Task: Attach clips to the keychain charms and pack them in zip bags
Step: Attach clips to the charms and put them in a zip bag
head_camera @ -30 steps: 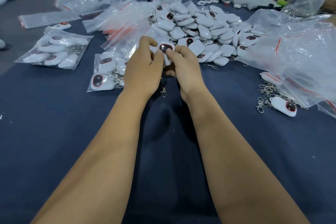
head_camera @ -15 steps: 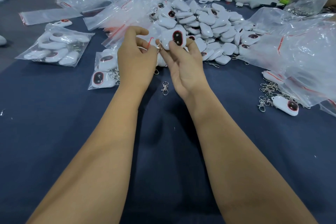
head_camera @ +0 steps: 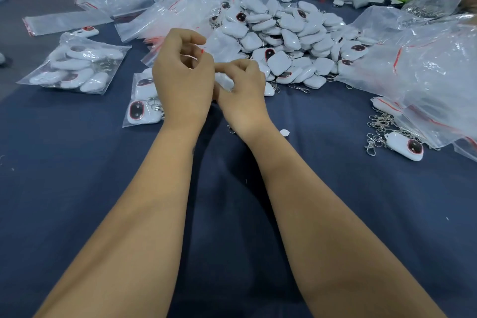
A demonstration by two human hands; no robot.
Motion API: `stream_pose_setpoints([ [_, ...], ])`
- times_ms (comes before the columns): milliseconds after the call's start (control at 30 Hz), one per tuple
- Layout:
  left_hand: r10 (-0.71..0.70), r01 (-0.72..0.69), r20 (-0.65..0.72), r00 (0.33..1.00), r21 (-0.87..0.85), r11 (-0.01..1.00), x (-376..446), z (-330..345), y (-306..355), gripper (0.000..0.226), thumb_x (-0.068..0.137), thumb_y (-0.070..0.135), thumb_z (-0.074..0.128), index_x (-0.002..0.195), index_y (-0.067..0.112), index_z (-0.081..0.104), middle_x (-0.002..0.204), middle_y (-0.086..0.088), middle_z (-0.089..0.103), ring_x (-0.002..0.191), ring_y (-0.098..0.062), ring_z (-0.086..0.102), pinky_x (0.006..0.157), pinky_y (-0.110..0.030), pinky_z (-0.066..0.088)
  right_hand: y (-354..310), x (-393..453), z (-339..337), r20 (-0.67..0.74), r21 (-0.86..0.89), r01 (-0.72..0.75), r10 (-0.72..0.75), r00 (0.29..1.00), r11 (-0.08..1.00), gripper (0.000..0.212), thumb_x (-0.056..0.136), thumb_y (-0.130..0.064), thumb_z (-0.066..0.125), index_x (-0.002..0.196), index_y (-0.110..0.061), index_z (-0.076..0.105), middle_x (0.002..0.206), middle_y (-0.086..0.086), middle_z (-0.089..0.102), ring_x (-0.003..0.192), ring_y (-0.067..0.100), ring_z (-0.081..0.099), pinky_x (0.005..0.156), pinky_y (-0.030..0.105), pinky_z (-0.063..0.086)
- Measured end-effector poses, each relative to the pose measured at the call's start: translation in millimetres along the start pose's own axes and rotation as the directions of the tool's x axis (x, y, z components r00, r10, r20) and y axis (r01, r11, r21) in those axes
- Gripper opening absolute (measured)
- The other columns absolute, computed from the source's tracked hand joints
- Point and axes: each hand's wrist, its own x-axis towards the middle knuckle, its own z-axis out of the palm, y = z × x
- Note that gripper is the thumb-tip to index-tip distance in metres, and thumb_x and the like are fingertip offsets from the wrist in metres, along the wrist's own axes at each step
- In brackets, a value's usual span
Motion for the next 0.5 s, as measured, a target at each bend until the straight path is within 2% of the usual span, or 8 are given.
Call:
stream_pose_setpoints([
  [67,-0.024,0.024,-0.016,1.000,-0.009,1.000,1,0,-2,0.025,0.076,0.007,0.050,0.083,0.030,0.057,0.074,0.014,0.055,0.063,-0.003,0.050,0.065,-0.022,0.048,0,1,-4,-0.053,0.000,0.013,-0.013,0.998,1.000,0.013,0.089,-0.021,0.069,0.100,-0.022,0.075,0.120,0.000,0.045,0.123,0.021,0.040,0.103,0.039,0.042],
  [100,-0.027,0.027,-0.016,0.999,-0.009,1.000,2,1,-3,0.025,0.076,0.007,0.050,0.083,0.030,0.057,0.074,0.014,0.055,0.062,-0.001,0.049,0.064,-0.020,0.046,1,2,-5,-0.030,-0.040,0.010,-0.011,0.999,0.999,0.012,0.089,-0.023,0.068,0.097,-0.022,0.077,0.121,0.000,0.047,0.124,0.023,0.041,0.104,0.040,0.041],
  [200,0.003,-0.003,0.002,1.000,0.015,1.000,1,1,-4,0.025,0.076,0.008,0.050,0.084,0.031,0.057,0.075,0.015,0.055,0.061,0.002,0.048,0.063,-0.012,0.042,0,1,-6,0.161,-0.204,0.007,0.026,0.987,0.979,0.021,0.094,-0.030,0.058,0.103,-0.024,0.076,0.142,0.004,0.045,0.136,0.025,0.030,0.114,0.040,0.027],
  [267,0.021,-0.023,0.041,0.999,0.052,0.998,0,3,-5,0.025,0.077,0.008,0.049,0.083,0.032,0.056,0.076,0.015,0.056,0.063,0.003,0.050,0.064,-0.012,0.043,-1,0,-7,0.211,-0.256,0.044,0.011,0.977,0.966,0.023,0.093,-0.024,0.055,0.104,-0.022,0.076,0.146,0.004,0.043,0.137,0.026,0.031,0.112,0.040,0.028],
  [333,0.004,-0.017,0.118,0.993,0.113,0.993,0,5,-9,0.025,0.078,0.009,0.049,0.082,0.033,0.057,0.082,0.013,0.061,0.071,-0.004,0.058,0.069,-0.021,0.050,-5,-1,-7,0.164,-0.211,0.056,-0.022,0.986,0.976,0.024,0.088,-0.015,0.051,0.088,-0.018,0.075,0.129,0.007,0.055,0.122,0.030,0.046,0.100,0.041,0.039],
  [400,-0.019,-0.027,0.203,0.979,0.218,0.976,0,7,-15,0.023,0.080,0.010,0.050,0.083,0.032,0.058,0.092,0.009,0.064,0.079,-0.013,0.061,0.074,-0.031,0.051,-8,-1,-11,0.036,-0.180,0.016,-0.009,0.999,0.984,0.025,0.081,-0.014,0.046,0.074,-0.022,0.068,0.105,0.005,0.060,0.104,0.029,0.052,0.085,0.038,0.041],
  [500,-0.004,-0.116,0.289,0.957,0.395,0.912,0,8,-22,0.023,0.080,0.011,0.051,0.087,0.031,0.060,0.098,0.007,0.060,0.083,-0.014,0.057,0.074,-0.030,0.045,-2,2,-24,-0.186,-0.349,-0.151,0.089,0.978,0.925,0.032,0.080,-0.011,0.050,0.104,-0.026,0.066,0.121,0.000,0.055,0.117,0.024,0.044,0.096,0.033,0.031],
])
